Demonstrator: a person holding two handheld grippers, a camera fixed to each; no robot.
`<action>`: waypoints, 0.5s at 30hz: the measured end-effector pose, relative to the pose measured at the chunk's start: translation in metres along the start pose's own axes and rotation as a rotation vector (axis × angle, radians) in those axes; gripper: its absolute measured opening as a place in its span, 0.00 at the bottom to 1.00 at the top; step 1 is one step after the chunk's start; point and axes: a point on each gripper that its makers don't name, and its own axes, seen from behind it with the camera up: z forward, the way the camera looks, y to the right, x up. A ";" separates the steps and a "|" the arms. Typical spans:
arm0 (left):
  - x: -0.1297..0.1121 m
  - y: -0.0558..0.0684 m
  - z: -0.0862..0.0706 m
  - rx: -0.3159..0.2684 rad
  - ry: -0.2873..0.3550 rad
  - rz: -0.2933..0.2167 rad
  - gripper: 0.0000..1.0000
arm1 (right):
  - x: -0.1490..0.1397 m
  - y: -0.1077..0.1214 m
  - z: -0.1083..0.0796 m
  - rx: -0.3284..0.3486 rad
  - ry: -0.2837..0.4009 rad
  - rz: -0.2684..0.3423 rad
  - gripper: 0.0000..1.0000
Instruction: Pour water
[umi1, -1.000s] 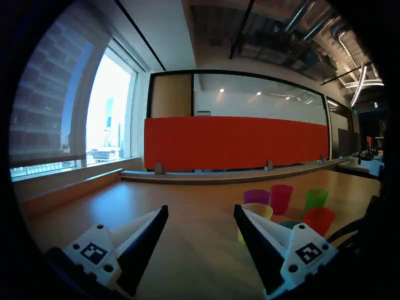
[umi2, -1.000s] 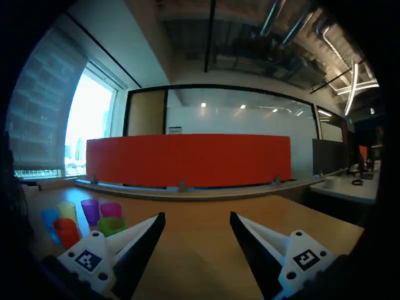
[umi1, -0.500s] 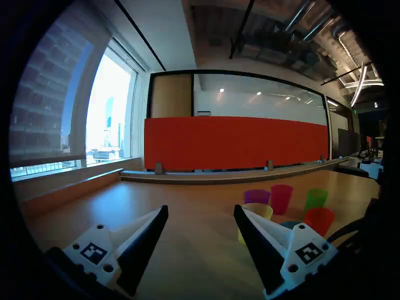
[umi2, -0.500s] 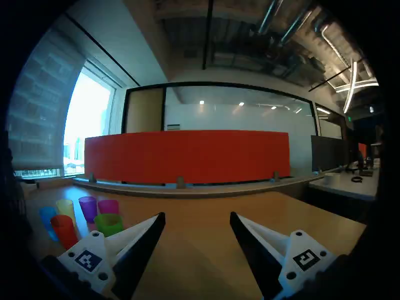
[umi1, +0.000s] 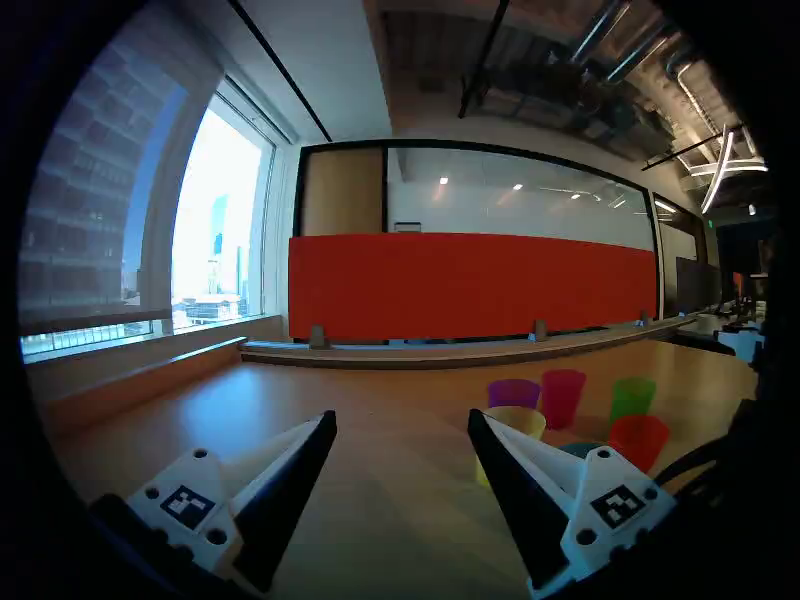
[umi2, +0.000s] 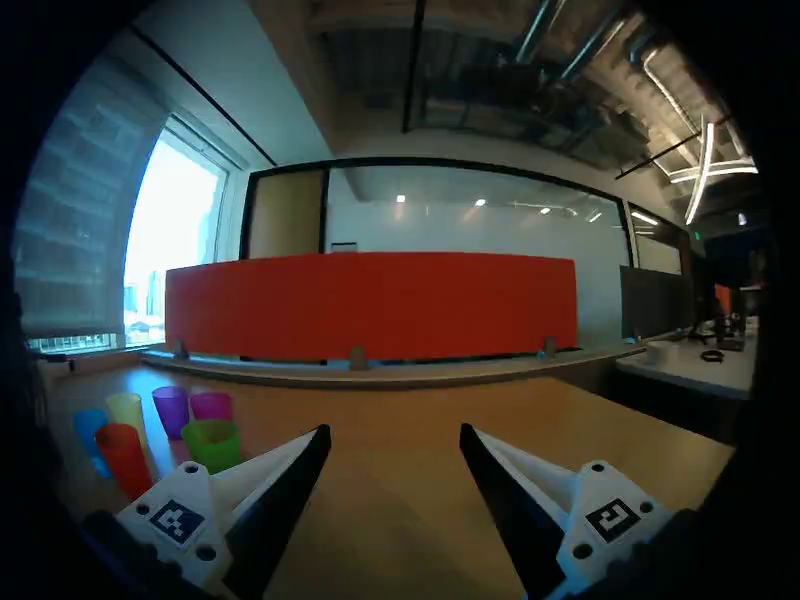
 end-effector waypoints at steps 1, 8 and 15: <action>0.000 0.000 0.000 0.000 0.000 0.000 0.98 | -0.001 0.000 0.000 -0.002 -0.004 -0.004 1.00; 0.000 0.000 0.000 0.000 0.000 0.000 0.98 | -0.003 -0.001 0.001 -0.005 -0.009 -0.009 1.00; 0.000 0.000 0.000 0.000 0.000 0.000 0.98 | -0.003 -0.001 0.001 -0.004 -0.012 -0.007 1.00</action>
